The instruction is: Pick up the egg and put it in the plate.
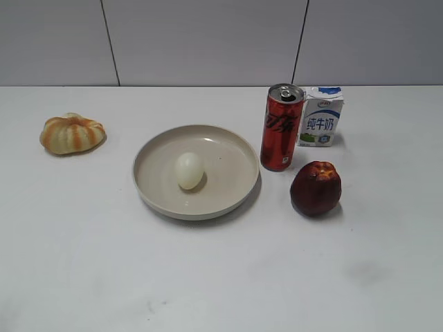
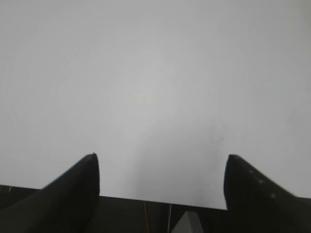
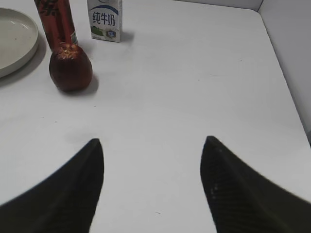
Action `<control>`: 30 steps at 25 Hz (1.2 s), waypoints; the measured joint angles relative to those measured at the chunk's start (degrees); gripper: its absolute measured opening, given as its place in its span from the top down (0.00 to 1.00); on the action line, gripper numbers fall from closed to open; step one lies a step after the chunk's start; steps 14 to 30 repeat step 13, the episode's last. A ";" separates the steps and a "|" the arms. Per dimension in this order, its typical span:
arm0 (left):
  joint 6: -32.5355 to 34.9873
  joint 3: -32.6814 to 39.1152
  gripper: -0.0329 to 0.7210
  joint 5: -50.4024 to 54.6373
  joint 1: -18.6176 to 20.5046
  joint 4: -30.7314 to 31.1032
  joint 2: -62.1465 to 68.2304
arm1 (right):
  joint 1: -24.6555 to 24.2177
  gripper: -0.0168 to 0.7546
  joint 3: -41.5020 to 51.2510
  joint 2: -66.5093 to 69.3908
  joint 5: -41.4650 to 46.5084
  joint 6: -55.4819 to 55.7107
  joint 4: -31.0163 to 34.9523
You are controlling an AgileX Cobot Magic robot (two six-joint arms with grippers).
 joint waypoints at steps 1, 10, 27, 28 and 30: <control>0.00 1.22 0.18 0.03 0.00 -0.07 -3.48 | 0.00 0.36 0.00 0.00 0.00 0.00 0.00; 0.00 6.51 0.18 -2.87 0.00 -0.07 -28.52 | 0.00 0.36 0.00 0.00 0.00 0.00 0.00; 0.00 8.06 0.18 -6.13 0.00 -0.45 -34.71 | 0.00 0.36 0.00 0.00 0.00 0.00 0.00; 0.00 8.06 0.18 -6.13 0.00 -0.45 -34.71 | 0.00 0.36 0.00 0.00 0.00 0.00 0.00; 0.00 8.06 0.18 -6.13 0.00 -0.45 -34.71 | 0.00 0.36 0.00 0.00 0.00 0.00 0.00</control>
